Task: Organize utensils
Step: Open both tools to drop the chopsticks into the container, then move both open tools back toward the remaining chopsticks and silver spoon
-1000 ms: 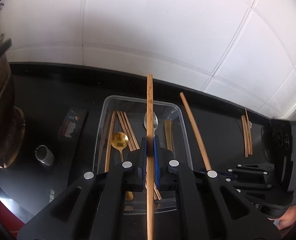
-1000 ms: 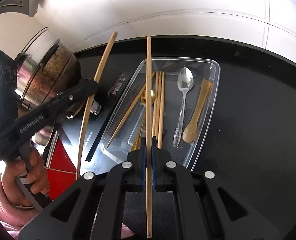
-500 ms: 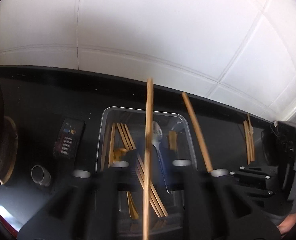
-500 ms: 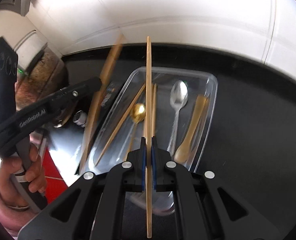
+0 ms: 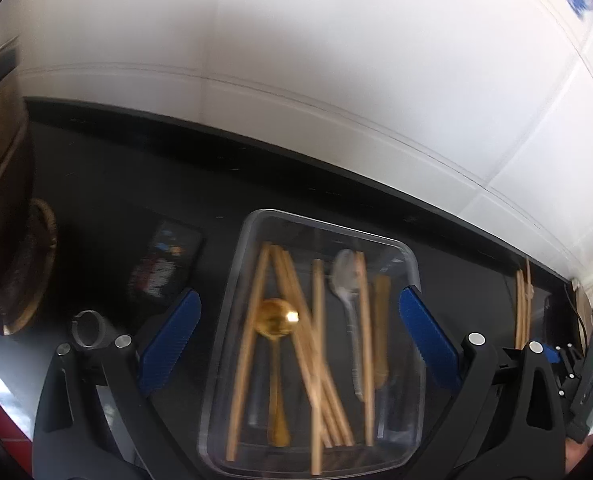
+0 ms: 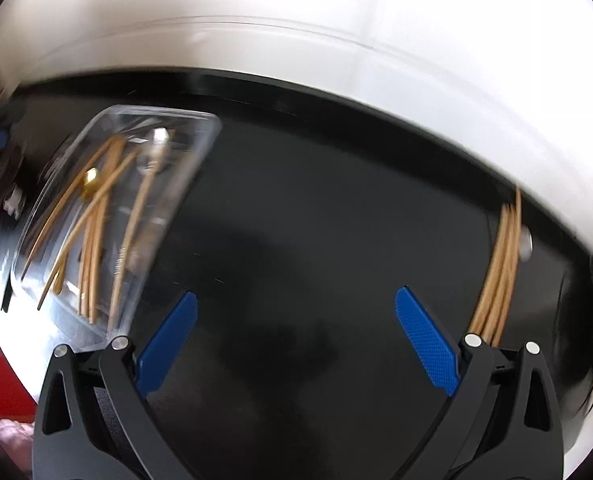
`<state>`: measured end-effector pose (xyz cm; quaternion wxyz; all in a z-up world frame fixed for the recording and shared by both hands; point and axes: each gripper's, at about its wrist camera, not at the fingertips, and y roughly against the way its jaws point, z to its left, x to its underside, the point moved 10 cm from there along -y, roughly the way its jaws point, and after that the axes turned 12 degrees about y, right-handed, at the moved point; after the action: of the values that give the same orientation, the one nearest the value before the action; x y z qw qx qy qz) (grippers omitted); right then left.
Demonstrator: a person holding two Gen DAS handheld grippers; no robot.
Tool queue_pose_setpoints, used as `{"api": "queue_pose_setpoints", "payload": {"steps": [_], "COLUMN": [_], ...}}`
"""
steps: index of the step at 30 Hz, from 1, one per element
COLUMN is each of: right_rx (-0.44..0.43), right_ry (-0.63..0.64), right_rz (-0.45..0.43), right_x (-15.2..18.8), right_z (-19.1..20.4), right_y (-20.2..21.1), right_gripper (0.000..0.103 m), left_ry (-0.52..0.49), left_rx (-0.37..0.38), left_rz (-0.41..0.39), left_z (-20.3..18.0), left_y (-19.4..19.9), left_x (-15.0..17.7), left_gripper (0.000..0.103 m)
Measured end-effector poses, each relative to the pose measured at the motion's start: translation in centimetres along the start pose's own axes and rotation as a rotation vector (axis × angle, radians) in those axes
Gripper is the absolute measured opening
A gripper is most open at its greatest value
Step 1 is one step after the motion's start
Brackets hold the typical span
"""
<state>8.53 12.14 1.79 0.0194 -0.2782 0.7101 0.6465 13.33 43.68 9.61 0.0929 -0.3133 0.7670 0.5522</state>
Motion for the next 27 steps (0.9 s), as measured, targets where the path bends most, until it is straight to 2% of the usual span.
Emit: {"api": "queue_pose_setpoints", "payload": {"steps": [3,7,11,17,23,27], "right_rx": [0.021,0.049,0.06,0.11,0.222,0.206], "right_ry": [-0.077,-0.098,-0.167,-0.358,-0.652,-0.698], "right_rz": [-0.007,-0.038,-0.012,0.0,-0.07,-0.038], "right_x": [1.5,4.0,7.4,14.0,21.4,24.6], "right_z": [-2.4,-5.2,-9.7,-19.0,-30.4,-34.2], "right_y": [0.7,2.2,2.6,4.1,7.0,6.5], "right_gripper": [0.096,0.096,0.096,0.096,0.096,0.096], "left_ry": [-0.065,-0.158,-0.244,-0.355,-0.475,-0.547], "left_rx": [0.026,0.076,0.111,0.169,0.212,0.206], "left_rz": [0.008,0.05,0.097,0.15,0.22,0.247], "left_z": [-3.8,-9.7,-16.0,-25.4,-33.7,-37.4], "left_y": [-0.2,-1.2,-2.5,-3.8,-4.8,-6.1], "left_x": [1.2,4.1,7.4,12.2,18.4,21.4], "left_gripper": [0.097,0.097,0.097,0.097,0.097,0.097]}}
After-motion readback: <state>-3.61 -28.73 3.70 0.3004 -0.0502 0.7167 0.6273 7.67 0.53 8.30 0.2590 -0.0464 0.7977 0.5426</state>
